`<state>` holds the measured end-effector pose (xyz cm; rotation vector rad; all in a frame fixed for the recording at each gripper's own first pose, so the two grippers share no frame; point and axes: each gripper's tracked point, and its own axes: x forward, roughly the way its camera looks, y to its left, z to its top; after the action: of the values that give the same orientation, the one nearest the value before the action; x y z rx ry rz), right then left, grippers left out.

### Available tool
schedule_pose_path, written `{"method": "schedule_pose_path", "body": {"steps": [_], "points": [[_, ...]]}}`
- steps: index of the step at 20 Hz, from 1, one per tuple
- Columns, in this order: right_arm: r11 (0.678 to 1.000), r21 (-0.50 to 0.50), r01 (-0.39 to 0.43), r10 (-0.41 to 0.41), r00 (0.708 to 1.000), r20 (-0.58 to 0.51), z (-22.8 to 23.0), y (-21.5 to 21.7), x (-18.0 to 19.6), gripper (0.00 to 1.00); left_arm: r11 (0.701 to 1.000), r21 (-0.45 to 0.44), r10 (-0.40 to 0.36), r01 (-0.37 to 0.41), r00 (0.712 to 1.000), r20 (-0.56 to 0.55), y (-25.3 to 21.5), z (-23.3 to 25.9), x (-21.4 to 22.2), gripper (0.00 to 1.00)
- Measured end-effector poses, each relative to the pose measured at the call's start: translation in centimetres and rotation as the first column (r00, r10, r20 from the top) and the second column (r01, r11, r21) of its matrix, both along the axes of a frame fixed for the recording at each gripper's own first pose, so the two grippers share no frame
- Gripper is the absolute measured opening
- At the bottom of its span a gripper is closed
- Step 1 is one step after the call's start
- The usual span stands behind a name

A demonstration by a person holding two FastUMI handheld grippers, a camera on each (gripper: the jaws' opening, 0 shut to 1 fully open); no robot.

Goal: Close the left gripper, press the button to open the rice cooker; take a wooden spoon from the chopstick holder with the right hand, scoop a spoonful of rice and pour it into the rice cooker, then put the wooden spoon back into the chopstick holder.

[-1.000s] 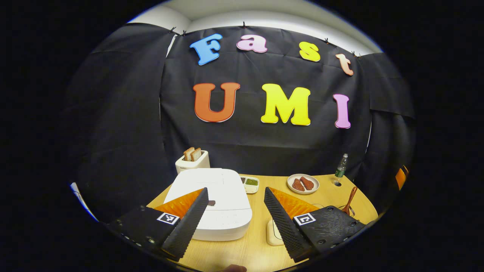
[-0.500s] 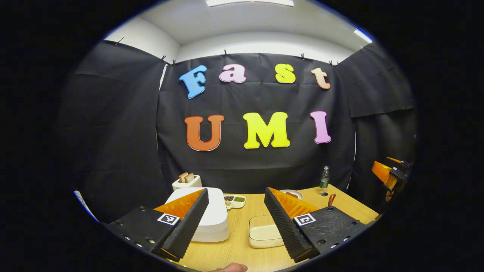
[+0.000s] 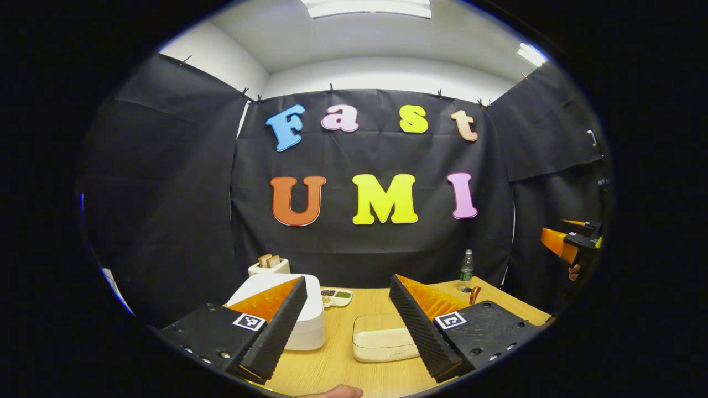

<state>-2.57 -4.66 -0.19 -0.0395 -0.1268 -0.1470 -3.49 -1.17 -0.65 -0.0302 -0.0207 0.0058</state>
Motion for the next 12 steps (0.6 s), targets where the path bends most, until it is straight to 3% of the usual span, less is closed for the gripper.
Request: {"method": "schedule_pose_path", "body": {"steps": [12], "points": [[1.000, 0.017, 0.014, -0.014, 1.000, 0.006, -0.8, -1.9, -0.4, 0.99, 1.000, -0.017, 0.023, -0.022, 1.000, 0.014, 1.6, 0.5, 0.7, 0.96]]}}
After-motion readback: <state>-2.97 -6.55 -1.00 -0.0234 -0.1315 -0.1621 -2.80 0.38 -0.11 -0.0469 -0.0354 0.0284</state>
